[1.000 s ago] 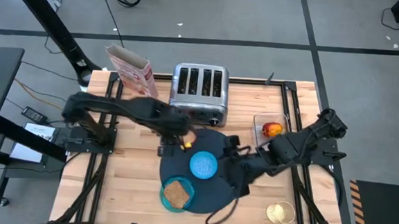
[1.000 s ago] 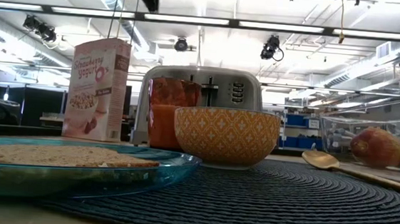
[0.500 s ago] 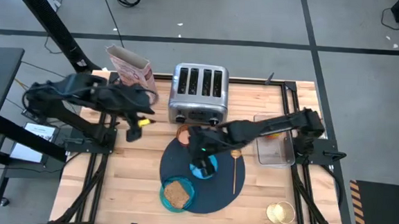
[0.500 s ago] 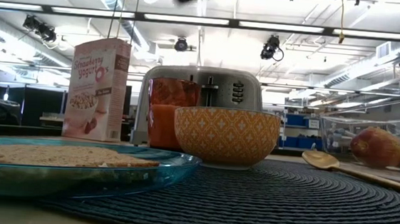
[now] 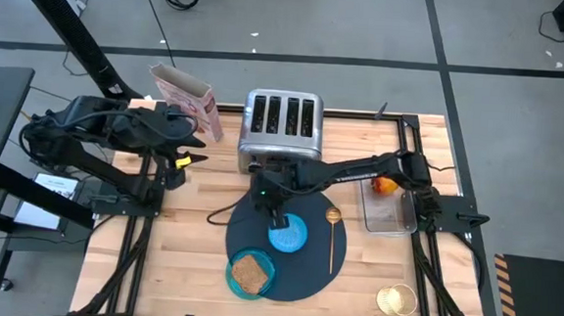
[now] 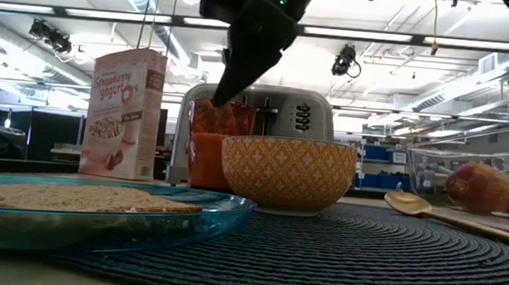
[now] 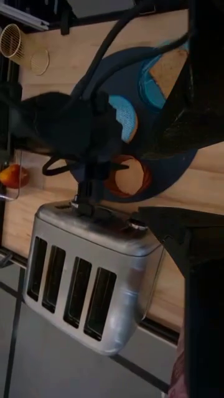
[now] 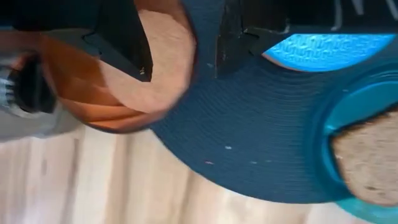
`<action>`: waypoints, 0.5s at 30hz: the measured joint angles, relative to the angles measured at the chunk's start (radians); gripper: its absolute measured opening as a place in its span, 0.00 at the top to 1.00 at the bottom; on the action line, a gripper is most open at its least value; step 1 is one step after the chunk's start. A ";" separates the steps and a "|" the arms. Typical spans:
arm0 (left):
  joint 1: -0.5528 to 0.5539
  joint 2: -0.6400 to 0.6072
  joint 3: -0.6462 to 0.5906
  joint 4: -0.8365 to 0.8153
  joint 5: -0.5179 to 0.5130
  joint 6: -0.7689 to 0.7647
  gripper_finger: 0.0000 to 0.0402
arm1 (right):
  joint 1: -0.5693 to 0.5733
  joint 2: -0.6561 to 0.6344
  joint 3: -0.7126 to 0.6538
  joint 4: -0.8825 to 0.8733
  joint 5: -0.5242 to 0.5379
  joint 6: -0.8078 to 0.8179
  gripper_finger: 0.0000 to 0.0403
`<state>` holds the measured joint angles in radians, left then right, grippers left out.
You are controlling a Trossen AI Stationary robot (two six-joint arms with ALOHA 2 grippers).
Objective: Arrange a breakfast setting
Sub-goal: Put the orange cup of milk on the blue table mat
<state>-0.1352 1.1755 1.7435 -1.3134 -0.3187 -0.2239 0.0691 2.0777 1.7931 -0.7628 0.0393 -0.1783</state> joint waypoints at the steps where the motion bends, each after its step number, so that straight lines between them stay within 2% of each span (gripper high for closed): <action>1: 0.000 0.000 0.000 0.000 0.000 0.002 0.65 | -0.003 -0.001 0.000 0.000 0.009 0.000 0.56; 4: 0.000 0.000 0.000 0.000 -0.002 0.008 0.65 | -0.010 -0.009 0.000 -0.001 0.013 0.000 0.58; 9: 0.000 0.000 0.000 0.001 -0.003 0.010 0.65 | -0.021 0.000 -0.004 -0.010 -0.071 0.000 0.59; 15: 0.000 0.000 0.000 0.001 -0.003 -0.001 0.65 | -0.020 0.000 -0.075 0.014 -0.085 0.000 0.62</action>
<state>-0.1352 1.1759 1.7435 -1.3120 -0.3218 -0.2249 0.0490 2.0773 1.7178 -0.7492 -0.0455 -0.1785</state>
